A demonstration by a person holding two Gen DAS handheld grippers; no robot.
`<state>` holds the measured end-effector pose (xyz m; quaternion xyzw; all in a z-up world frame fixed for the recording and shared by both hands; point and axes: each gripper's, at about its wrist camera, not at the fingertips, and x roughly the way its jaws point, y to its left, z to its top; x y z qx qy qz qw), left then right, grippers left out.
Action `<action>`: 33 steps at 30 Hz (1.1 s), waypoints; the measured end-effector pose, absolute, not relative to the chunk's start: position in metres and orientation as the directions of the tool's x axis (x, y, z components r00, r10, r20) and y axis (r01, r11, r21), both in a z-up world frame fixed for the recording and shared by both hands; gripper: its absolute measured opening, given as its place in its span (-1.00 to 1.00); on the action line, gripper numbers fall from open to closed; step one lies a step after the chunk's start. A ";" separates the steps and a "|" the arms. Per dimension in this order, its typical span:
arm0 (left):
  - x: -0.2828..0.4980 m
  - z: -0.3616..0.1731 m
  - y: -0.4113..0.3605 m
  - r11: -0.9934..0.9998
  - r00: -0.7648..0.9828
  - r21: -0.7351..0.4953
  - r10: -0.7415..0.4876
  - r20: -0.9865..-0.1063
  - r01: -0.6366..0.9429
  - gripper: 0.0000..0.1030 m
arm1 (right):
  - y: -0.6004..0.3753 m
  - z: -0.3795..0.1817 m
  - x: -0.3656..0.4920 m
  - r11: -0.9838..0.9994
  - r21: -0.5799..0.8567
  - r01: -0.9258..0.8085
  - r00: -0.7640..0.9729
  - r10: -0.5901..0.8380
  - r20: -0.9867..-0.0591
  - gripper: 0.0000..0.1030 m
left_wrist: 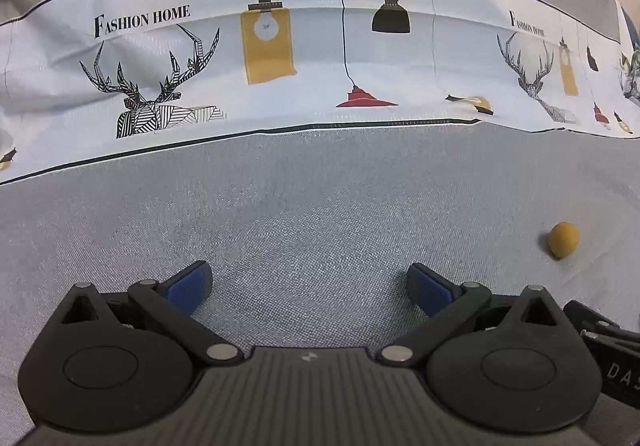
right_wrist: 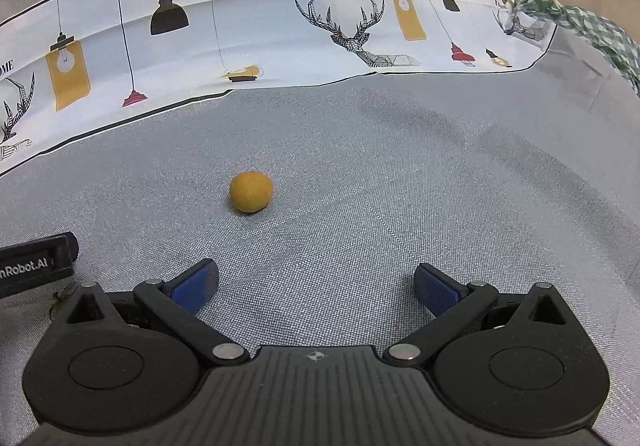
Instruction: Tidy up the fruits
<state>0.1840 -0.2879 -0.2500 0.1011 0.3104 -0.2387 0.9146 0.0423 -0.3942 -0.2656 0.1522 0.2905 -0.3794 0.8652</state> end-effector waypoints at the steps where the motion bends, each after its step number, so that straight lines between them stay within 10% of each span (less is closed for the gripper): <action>1: 0.183 -0.250 -0.288 0.865 0.696 0.042 -0.371 -0.615 0.499 1.00 | -0.394 -0.266 0.042 0.666 0.042 0.745 0.543 -0.568 -0.618 0.99; 33: 0.182 -0.250 -0.289 0.864 0.692 0.035 -0.377 -0.615 0.502 1.00 | -0.394 -0.266 0.043 0.666 0.043 0.745 0.543 -0.568 -0.618 0.99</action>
